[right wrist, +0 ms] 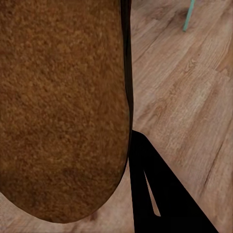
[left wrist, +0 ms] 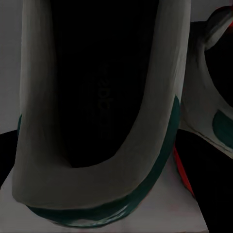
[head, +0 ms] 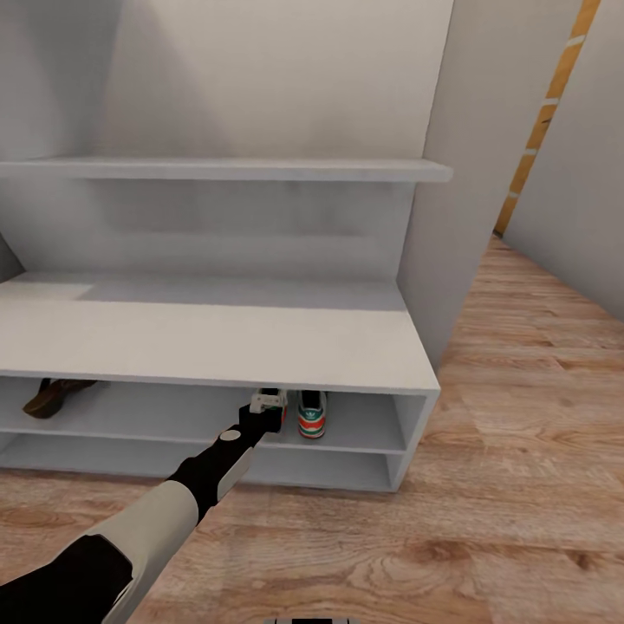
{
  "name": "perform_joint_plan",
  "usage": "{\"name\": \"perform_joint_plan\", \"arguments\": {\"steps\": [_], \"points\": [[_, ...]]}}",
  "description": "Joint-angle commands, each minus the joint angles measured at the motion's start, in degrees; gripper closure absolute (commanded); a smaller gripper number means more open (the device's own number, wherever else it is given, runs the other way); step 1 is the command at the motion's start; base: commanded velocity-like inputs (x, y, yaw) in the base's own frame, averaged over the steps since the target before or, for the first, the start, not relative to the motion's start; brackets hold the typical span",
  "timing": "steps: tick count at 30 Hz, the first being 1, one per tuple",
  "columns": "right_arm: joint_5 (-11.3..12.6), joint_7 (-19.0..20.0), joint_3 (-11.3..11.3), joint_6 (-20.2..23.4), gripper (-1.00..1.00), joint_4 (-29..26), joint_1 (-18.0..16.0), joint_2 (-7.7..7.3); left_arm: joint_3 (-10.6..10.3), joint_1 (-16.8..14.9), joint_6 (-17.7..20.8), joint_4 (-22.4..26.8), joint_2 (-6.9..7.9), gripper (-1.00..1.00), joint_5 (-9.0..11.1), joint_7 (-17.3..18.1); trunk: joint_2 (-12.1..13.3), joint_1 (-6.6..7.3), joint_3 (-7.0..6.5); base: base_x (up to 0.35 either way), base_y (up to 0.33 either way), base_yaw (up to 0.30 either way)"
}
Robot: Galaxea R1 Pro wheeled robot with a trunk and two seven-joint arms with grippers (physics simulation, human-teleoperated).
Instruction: Pick up the two gym shoes and the two sandals from the corridor floor and place them onto the hallstand (shoe rack) in the corridor, making sure they are on the rack and not on the floor. Arrange them so the two gym shoes are next to each other and the two sandals are next to each other.
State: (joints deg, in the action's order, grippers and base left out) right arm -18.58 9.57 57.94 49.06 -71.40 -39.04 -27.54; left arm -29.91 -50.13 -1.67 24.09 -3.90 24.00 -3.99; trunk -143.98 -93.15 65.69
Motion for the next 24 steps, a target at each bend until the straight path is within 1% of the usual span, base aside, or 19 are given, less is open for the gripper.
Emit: {"name": "perform_joint_plan", "arguments": {"steps": [1, 6, 24], "points": [[-0.4, 0.36, 0.07, 0.25, 1.0, -0.05, -0.06, 0.0, -0.45, -0.06, -0.18, -0.01, 0.03, 1.0, 0.43, -0.41, -0.02, 0.0, 0.05, 0.162, 0.0, 0.0], [-0.4, 0.36, 0.07, 0.25, 1.0, -0.05, -0.06, -0.03, -0.48, -0.06, -0.18, -0.01, 0.03, 1.0, 0.43, -0.41, -0.02, 0.0, 0.05, 0.113, 0.0, 0.0], [-0.4, 0.36, 0.07, 0.25, 1.0, -0.05, -0.06, -0.02, -0.5, -0.06, -0.18, -0.01, 0.03, 1.0, 0.43, -0.41, -0.02, 0.0, 0.05, 0.009, 0.0, 0.0]]}}
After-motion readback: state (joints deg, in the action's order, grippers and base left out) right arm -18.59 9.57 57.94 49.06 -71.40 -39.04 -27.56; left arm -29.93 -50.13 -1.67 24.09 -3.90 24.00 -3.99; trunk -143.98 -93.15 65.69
